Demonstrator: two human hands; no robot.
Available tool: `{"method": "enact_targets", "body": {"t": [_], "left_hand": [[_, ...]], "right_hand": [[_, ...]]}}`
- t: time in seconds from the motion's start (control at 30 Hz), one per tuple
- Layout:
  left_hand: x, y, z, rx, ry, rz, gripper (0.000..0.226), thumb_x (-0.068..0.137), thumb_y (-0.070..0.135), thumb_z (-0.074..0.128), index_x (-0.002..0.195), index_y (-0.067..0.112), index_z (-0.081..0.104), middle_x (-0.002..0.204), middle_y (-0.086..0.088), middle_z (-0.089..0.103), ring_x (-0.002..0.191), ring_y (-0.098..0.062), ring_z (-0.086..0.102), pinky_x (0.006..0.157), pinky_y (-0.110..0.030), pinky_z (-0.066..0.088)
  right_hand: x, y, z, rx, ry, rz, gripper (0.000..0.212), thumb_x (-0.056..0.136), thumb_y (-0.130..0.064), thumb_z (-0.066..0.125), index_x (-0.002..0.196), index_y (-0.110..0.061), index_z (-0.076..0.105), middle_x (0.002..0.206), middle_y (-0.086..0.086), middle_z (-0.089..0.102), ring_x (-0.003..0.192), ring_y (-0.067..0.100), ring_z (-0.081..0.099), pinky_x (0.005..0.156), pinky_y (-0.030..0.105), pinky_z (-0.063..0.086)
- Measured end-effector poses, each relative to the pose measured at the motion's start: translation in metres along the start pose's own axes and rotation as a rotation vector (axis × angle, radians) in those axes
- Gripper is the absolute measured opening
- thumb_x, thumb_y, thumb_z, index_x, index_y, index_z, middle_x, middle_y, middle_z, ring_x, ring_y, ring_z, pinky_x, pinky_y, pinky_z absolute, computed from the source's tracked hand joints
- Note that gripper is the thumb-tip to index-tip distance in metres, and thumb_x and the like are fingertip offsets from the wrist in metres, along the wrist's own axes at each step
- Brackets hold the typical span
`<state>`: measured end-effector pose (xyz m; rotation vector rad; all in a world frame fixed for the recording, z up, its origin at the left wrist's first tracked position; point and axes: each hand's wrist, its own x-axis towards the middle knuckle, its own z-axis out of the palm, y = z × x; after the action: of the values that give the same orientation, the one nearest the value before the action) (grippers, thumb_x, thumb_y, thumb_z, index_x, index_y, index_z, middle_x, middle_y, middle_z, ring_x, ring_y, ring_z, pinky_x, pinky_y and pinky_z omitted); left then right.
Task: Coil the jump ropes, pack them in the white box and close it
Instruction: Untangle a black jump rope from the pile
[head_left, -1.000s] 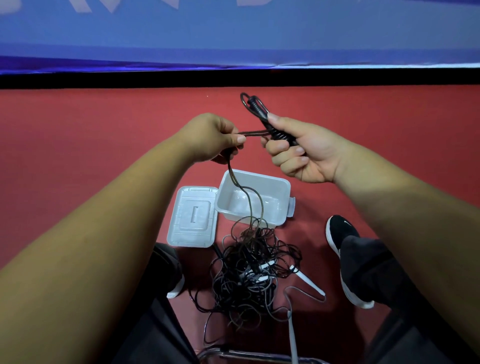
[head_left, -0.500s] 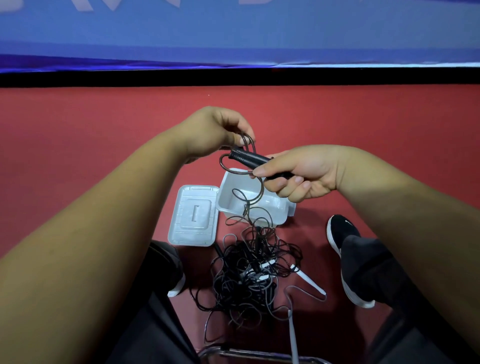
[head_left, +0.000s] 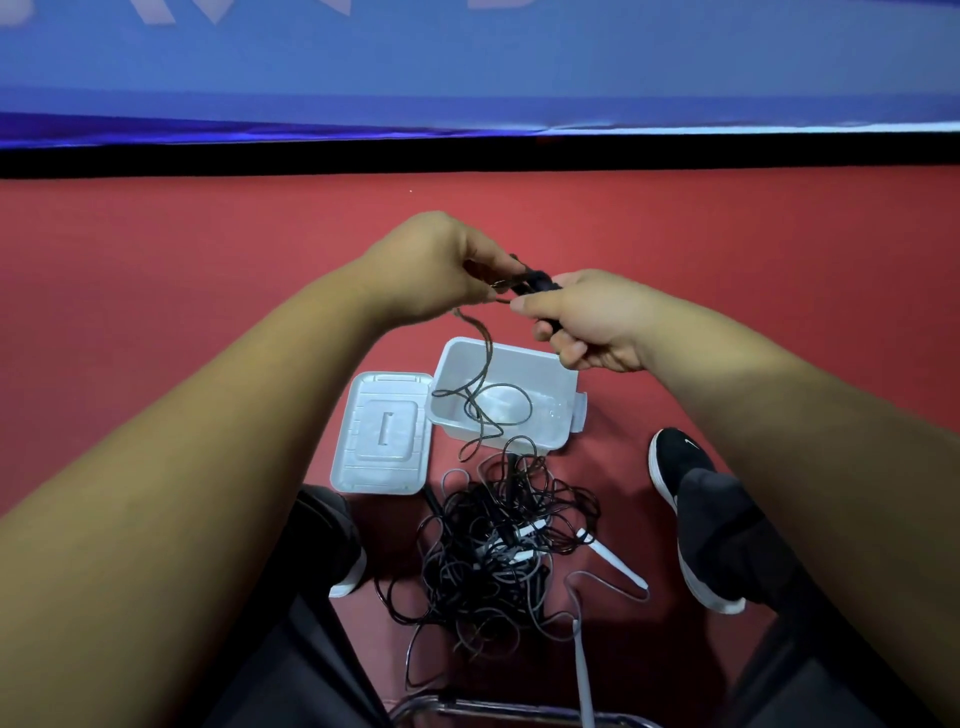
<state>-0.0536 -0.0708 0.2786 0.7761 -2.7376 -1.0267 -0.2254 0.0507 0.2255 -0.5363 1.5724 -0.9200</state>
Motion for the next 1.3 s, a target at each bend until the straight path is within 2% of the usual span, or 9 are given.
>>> {"method": "enact_targets", "body": {"t": [0.13, 0.3, 0.43, 0.6, 0.73, 0.83, 0.93, 1.07, 1.3], "left_hand": [[0.003, -0.004, 0.002, -0.114, 0.022, -0.212, 0.046, 0.074, 0.006, 0.093, 0.11, 0.012, 0.064, 0.084, 0.002, 0.08, 0.085, -0.017, 0.076, 0.09, -0.043, 0.059], [0.004, -0.016, 0.003, -0.154, 0.054, -0.372, 0.068, 0.063, 0.025, 0.101, 0.111, 0.01, 0.055, 0.088, -0.001, 0.078, 0.081, -0.021, 0.071, 0.072, -0.039, 0.052], [0.003, -0.018, 0.006, -0.184, -0.021, -0.377, 0.061, 0.071, 0.037, 0.096, 0.115, 0.017, 0.058, 0.095, -0.007, 0.077, 0.086, -0.023, 0.077, 0.078, -0.044, 0.061], [-0.002, -0.014, 0.01, -0.322, -0.08, -0.341, 0.052, 0.085, 0.039, 0.086, 0.124, 0.021, 0.059, 0.079, -0.001, 0.075, 0.069, -0.015, 0.067, 0.054, -0.028, 0.052], [-0.002, -0.014, 0.005, -0.48, -0.089, -0.317, 0.044, 0.09, 0.042, 0.079, 0.123, 0.017, 0.063, 0.1, -0.004, 0.079, 0.076, -0.017, 0.068, 0.06, -0.031, 0.056], [-0.001, -0.017, 0.001, -0.627, -0.049, -0.319, 0.043, 0.098, 0.052, 0.065, 0.121, 0.016, 0.067, 0.112, -0.007, 0.077, 0.085, -0.024, 0.073, 0.077, -0.041, 0.062], [0.002, -0.022, 0.0, -0.694, 0.037, -0.256, 0.035, 0.104, 0.043, 0.06, 0.125, 0.017, 0.07, 0.108, -0.007, 0.075, 0.085, -0.023, 0.069, 0.083, -0.04, 0.06], [0.005, -0.025, 0.002, -0.674, 0.052, -0.19, 0.027, 0.105, 0.017, 0.062, 0.13, 0.013, 0.07, 0.102, -0.006, 0.072, 0.071, -0.016, 0.063, 0.071, -0.028, 0.059], [0.004, -0.027, -0.001, -0.674, 0.022, -0.155, 0.02, 0.106, 0.009, 0.057, 0.122, 0.002, 0.066, 0.089, -0.008, 0.069, 0.067, -0.011, 0.061, 0.07, -0.023, 0.057]], "right_hand": [[0.001, -0.001, 0.008, 0.16, -0.001, -0.074, 0.021, 0.104, -0.021, 0.068, 0.121, -0.017, 0.057, 0.074, 0.003, 0.049, 0.048, 0.007, 0.03, 0.04, 0.018, 0.029], [-0.004, -0.001, 0.015, 0.23, -0.093, -0.151, 0.029, 0.104, -0.03, 0.068, 0.127, -0.016, 0.058, 0.079, 0.003, 0.05, 0.056, 0.009, 0.025, 0.042, 0.018, 0.029], [-0.009, -0.005, 0.019, 0.238, -0.002, -0.161, 0.046, 0.1, -0.059, 0.063, 0.125, -0.021, 0.059, 0.074, 0.002, 0.052, 0.055, 0.011, 0.025, 0.043, 0.019, 0.025], [-0.007, -0.003, 0.019, 0.281, 0.056, -0.169, 0.045, 0.101, -0.063, 0.059, 0.12, -0.022, 0.056, 0.07, 0.002, 0.053, 0.053, 0.011, 0.024, 0.042, 0.02, 0.022], [-0.009, -0.006, 0.015, 0.294, 0.066, -0.185, 0.028, 0.104, -0.051, 0.061, 0.11, -0.025, 0.053, 0.068, 0.003, 0.051, 0.052, 0.012, 0.022, 0.041, 0.021, 0.019], [-0.011, -0.008, 0.012, 0.169, 0.064, -0.217, 0.022, 0.105, -0.046, 0.059, 0.109, -0.025, 0.055, 0.068, 0.003, 0.05, 0.051, 0.013, 0.023, 0.045, 0.024, 0.017], [-0.013, -0.005, 0.015, 0.04, 0.057, -0.242, 0.02, 0.105, -0.044, 0.06, 0.103, -0.025, 0.055, 0.068, 0.005, 0.051, 0.05, 0.015, 0.027, 0.047, 0.024, 0.021], [-0.014, -0.002, 0.018, -0.009, 0.035, -0.244, 0.021, 0.105, -0.042, 0.06, 0.103, -0.022, 0.056, 0.072, 0.007, 0.053, 0.051, 0.015, 0.029, 0.047, 0.024, 0.024], [-0.024, -0.003, 0.017, 0.165, -0.153, -0.147, 0.044, 0.108, -0.046, 0.054, 0.119, -0.006, 0.066, 0.07, 0.005, 0.054, 0.049, 0.011, 0.03, 0.043, 0.023, 0.031]]}}
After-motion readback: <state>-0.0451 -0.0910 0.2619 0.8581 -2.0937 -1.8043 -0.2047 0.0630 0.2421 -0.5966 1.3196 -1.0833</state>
